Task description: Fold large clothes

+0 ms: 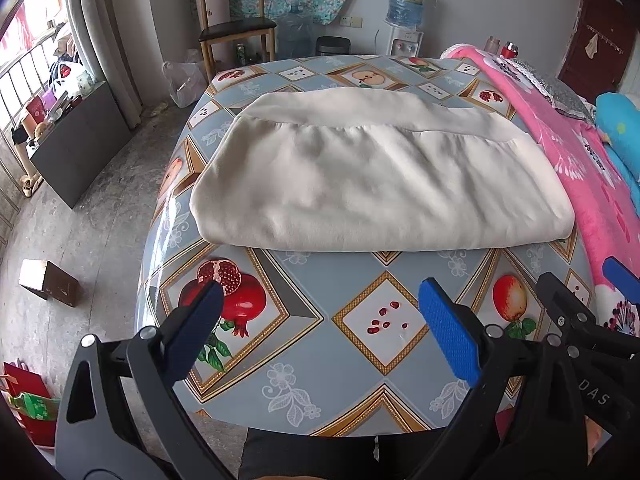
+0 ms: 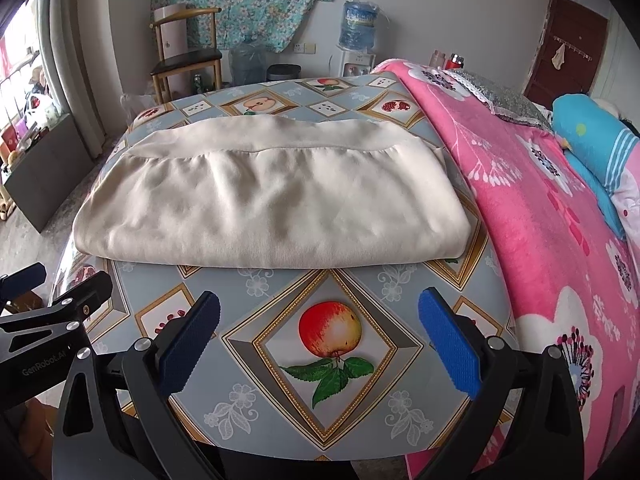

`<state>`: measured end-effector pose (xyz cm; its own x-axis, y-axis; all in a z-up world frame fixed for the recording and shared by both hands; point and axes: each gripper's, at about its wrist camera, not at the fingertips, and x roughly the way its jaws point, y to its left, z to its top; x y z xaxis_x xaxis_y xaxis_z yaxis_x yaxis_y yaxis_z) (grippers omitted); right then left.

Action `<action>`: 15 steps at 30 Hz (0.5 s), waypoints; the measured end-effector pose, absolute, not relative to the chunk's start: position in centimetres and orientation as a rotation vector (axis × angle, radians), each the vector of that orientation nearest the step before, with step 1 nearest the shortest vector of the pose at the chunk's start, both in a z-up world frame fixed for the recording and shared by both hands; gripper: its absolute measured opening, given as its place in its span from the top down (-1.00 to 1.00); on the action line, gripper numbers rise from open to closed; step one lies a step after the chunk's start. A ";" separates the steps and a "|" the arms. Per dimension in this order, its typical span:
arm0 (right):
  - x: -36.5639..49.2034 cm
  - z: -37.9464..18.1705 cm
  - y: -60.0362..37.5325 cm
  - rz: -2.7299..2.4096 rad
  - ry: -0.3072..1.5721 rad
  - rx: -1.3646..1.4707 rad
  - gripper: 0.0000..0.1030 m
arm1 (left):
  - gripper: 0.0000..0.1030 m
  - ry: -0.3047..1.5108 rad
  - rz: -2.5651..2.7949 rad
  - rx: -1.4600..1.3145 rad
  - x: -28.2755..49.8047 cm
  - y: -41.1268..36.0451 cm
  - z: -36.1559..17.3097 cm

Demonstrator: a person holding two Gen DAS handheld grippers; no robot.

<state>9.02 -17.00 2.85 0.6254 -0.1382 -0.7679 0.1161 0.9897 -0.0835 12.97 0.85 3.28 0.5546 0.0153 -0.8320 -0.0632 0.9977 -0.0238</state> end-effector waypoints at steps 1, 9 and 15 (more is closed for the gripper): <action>9.1 2.9 -17.1 -0.145 0.883 -0.028 -0.88 | -0.83 0.981 0.047 -0.054 13.0 0.9 3.3; 8.9 3.3 -17.1 -0.151 0.873 -0.034 -0.88 | -0.83 0.981 0.044 -0.053 12.9 0.9 3.3; 8.9 3.3 -17.1 -0.151 0.873 -0.035 -0.88 | -0.83 0.979 0.043 -0.053 13.0 0.8 3.3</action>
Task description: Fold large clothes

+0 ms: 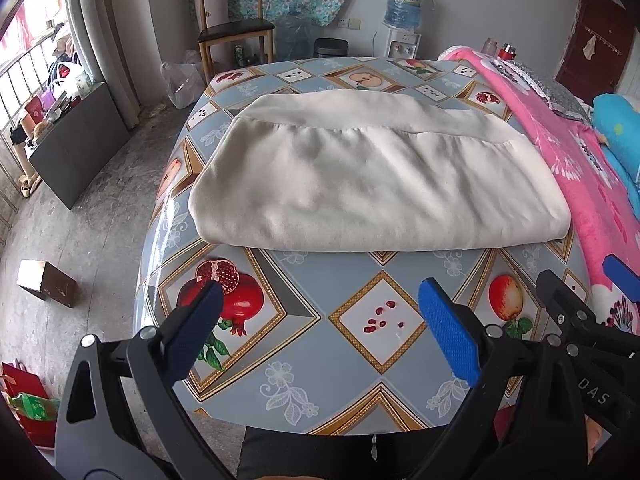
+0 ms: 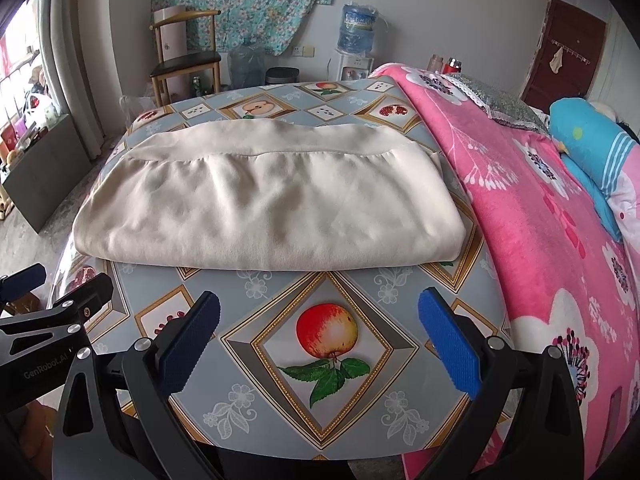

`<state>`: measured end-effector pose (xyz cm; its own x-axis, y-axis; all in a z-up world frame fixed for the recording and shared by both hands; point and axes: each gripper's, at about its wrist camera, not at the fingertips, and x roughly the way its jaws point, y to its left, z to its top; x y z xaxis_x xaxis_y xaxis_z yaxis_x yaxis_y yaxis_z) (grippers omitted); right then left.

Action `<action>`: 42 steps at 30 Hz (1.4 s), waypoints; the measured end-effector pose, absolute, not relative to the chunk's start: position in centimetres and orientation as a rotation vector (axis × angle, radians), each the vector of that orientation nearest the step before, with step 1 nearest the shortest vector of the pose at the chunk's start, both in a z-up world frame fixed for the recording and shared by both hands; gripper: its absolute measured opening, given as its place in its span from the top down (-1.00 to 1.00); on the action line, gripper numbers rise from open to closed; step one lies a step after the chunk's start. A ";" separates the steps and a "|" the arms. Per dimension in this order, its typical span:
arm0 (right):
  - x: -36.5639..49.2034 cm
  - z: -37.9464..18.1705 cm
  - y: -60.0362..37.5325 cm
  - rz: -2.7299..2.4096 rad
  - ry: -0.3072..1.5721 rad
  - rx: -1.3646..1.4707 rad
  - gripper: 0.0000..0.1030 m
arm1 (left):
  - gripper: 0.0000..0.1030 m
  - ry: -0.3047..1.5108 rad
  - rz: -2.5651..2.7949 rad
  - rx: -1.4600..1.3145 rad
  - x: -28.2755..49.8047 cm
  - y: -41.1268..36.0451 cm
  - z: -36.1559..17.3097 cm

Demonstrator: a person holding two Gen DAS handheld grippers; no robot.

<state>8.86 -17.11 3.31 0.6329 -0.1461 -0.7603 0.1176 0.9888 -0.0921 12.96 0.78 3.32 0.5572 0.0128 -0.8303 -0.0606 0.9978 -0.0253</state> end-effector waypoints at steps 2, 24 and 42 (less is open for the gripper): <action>8.9 3.3 -17.1 -0.153 0.874 -0.035 -0.88 | -0.83 0.979 0.044 -0.054 12.9 0.8 3.3; 8.7 3.5 -17.4 -0.155 0.875 -0.032 -0.88 | -0.83 0.971 0.041 -0.050 13.3 0.3 3.7; 8.8 3.6 -17.4 -0.152 0.870 -0.039 -0.88 | -0.83 0.967 0.042 -0.050 13.3 0.3 3.8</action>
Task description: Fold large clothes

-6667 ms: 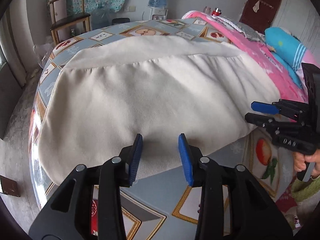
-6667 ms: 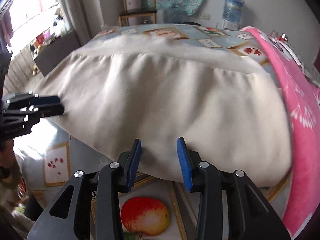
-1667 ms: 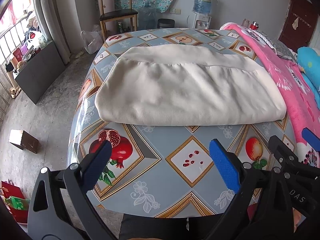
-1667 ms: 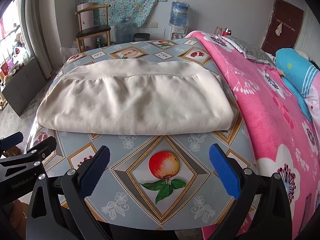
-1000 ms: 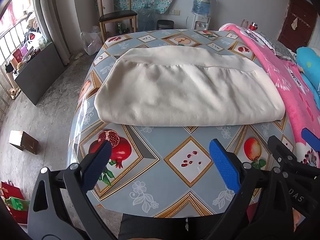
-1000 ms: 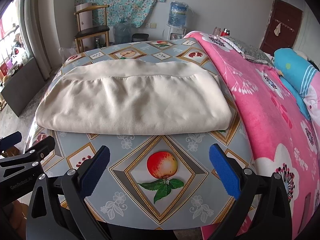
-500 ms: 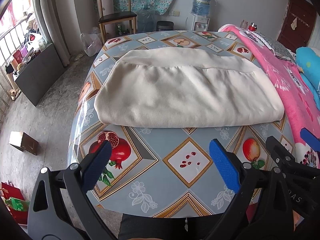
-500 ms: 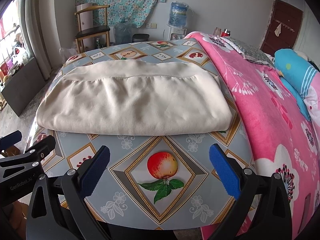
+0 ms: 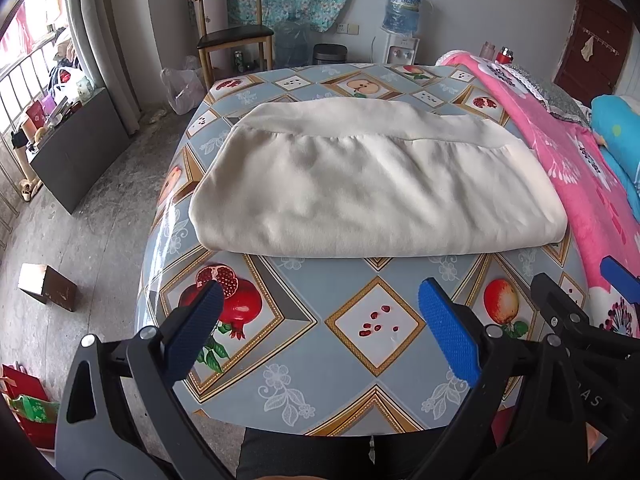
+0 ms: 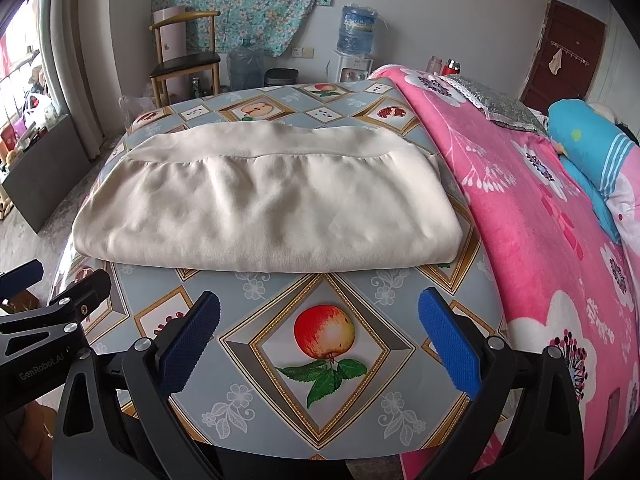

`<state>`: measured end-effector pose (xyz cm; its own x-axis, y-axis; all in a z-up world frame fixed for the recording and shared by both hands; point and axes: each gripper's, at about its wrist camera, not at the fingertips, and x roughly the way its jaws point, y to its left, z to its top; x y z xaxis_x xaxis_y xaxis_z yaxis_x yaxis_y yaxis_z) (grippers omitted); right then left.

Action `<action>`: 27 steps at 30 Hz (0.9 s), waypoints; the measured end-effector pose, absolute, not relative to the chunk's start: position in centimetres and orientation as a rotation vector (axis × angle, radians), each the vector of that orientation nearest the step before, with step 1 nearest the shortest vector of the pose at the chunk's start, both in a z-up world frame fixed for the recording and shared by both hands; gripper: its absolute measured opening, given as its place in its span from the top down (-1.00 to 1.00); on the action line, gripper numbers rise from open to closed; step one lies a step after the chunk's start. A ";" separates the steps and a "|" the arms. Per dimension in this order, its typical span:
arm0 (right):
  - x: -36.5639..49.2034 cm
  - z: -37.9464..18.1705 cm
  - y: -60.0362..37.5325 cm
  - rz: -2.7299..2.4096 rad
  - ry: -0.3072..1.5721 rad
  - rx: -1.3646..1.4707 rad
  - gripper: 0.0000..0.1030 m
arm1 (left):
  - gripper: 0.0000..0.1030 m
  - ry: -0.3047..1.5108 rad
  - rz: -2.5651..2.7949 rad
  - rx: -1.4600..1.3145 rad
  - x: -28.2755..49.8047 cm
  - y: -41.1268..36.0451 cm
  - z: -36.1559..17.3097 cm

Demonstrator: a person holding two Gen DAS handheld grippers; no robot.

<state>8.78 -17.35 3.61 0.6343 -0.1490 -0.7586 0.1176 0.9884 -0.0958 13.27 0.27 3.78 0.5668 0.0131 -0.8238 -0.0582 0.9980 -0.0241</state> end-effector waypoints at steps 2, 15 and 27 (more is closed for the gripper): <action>8.8 3.6 -17.4 -0.153 0.870 -0.039 -0.88 | -0.83 0.967 0.041 -0.052 13.3 0.3 3.8; 8.8 3.6 -17.3 -0.153 0.871 -0.039 -0.88 | -0.83 0.965 0.044 -0.056 13.7 0.0 4.0; 8.7 3.7 -17.4 -0.152 0.875 -0.038 -0.88 | -0.83 0.965 0.046 -0.058 13.7 0.2 4.0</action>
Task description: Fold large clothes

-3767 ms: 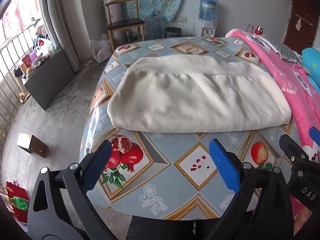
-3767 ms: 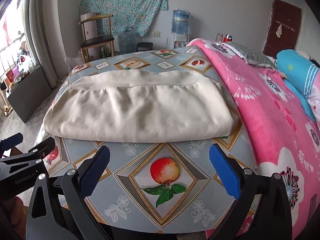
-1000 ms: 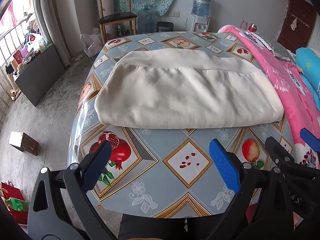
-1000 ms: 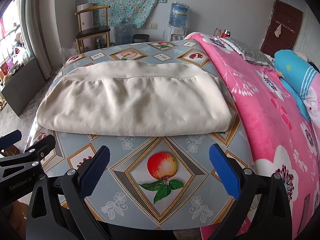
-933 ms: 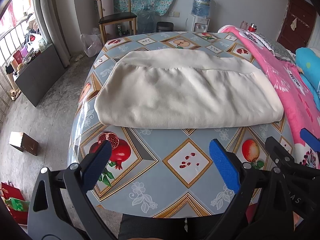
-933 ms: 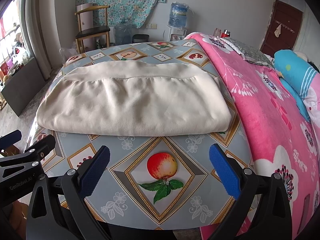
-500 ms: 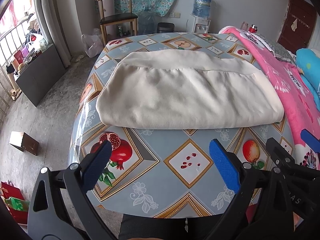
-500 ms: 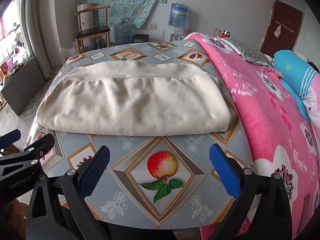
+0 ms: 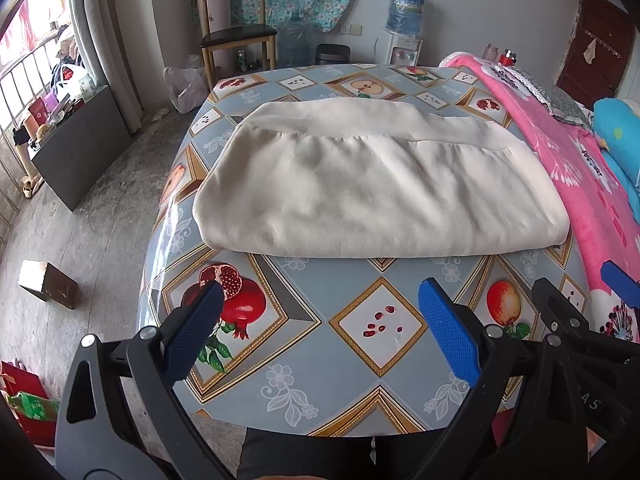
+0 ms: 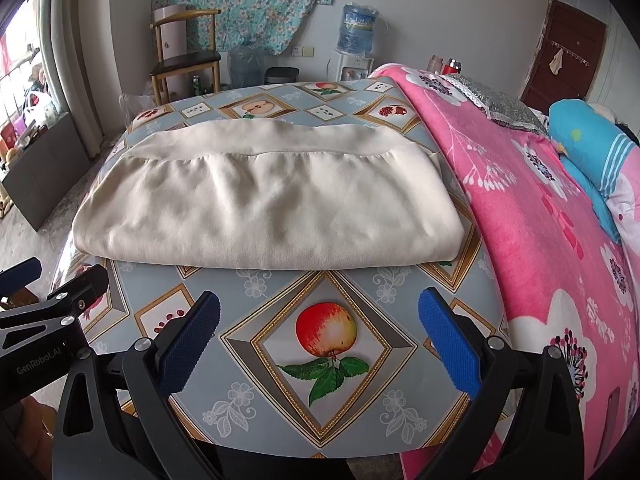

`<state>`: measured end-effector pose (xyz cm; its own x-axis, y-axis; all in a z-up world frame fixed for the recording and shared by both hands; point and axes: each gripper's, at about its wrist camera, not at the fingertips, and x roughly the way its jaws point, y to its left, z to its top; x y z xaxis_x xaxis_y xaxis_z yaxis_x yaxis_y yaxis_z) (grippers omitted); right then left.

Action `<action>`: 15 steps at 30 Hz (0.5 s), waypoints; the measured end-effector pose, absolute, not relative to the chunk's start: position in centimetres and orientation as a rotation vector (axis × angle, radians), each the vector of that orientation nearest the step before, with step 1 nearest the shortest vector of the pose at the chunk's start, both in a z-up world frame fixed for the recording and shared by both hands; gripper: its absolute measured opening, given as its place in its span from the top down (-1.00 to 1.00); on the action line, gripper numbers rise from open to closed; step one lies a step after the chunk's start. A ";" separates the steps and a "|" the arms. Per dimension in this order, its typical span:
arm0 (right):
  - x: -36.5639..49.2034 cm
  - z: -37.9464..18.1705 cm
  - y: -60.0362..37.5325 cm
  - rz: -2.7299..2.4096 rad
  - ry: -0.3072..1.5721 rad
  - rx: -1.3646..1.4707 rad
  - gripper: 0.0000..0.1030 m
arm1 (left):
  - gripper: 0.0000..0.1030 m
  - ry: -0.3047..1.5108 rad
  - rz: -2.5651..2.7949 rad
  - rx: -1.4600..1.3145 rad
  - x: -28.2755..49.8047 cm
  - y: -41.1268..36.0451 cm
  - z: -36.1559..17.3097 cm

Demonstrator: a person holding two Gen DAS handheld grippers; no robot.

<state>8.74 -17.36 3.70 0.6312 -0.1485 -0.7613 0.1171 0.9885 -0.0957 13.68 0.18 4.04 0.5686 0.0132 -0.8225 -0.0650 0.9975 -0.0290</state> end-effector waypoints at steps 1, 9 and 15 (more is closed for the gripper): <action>8.7 3.7 -17.4 -0.151 0.875 -0.037 -0.88 | -0.83 0.966 0.046 -0.058 13.8 0.1 4.0; 8.7 3.7 -17.4 -0.152 0.875 -0.039 -0.88 | -0.83 0.965 0.045 -0.059 13.7 0.2 4.0; 8.8 3.7 -17.3 -0.152 0.875 -0.038 -0.88 | -0.83 0.965 0.045 -0.058 13.7 0.2 4.0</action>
